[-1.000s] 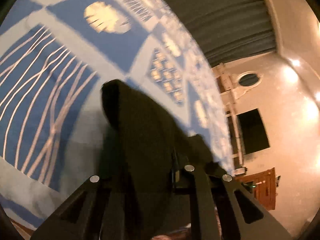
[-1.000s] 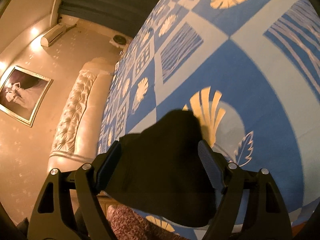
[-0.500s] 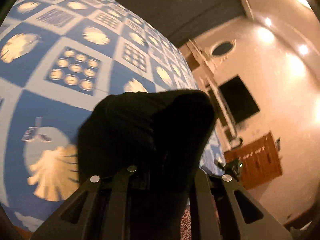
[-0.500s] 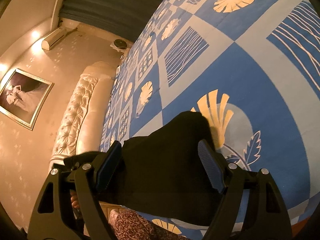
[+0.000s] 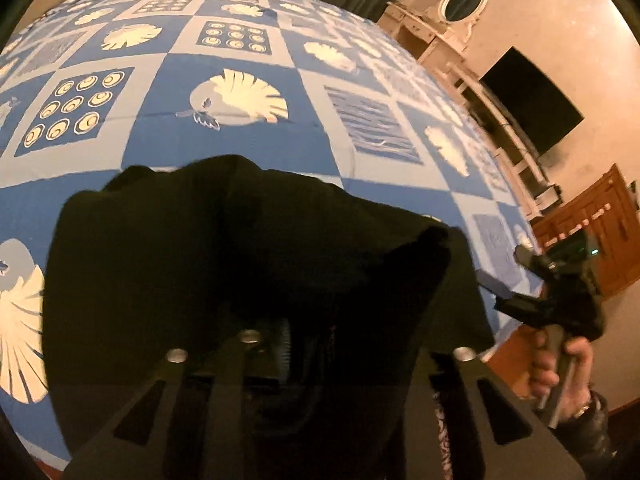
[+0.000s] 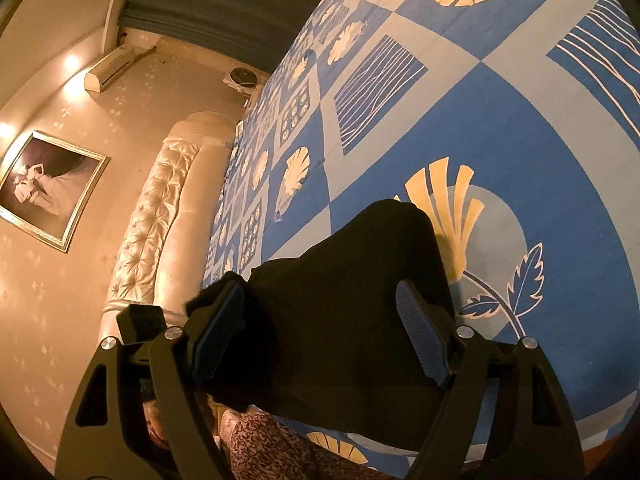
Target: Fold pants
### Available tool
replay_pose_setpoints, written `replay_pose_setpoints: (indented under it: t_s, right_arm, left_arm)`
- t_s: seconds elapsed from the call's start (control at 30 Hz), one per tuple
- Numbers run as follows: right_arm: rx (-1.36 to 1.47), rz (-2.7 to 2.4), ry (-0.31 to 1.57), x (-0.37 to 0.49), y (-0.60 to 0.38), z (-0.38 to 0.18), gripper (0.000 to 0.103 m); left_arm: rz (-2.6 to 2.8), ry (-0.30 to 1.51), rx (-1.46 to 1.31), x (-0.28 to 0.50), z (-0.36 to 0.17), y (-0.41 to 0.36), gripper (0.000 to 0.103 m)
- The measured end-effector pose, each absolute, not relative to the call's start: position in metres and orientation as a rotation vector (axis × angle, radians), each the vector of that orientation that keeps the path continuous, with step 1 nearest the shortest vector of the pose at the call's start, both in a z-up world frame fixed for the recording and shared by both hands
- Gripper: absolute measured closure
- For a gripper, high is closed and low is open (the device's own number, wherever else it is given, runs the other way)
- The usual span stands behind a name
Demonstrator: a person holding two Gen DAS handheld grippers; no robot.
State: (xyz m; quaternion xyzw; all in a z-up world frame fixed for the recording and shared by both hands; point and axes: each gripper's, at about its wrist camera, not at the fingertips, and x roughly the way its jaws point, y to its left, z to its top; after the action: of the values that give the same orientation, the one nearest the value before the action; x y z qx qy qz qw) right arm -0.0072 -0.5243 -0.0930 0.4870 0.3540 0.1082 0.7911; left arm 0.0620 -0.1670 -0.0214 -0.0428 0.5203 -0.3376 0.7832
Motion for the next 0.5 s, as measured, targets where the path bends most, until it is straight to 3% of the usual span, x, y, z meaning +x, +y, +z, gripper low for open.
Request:
replay_pose_setpoints:
  t_s: [0.1, 0.13, 0.5]
  right_arm:
    - [1.051, 0.228, 0.753, -0.009, -0.525, -0.092, 0.024]
    - [1.049, 0.226, 0.749, -0.01, -0.525, -0.091, 0.024]
    - [0.993, 0.254, 0.734, -0.007, -0.509, -0.071, 0.024]
  left_arm:
    - [-0.758, 1.123, -0.124, 0.052, -0.02, -0.177, 0.04]
    - [-0.77, 1.123, -0.132, 0.05, -0.018, -0.181, 0.036]
    - [-0.631, 0.906, -0.015, 0.03, 0.034, -0.136, 0.018]
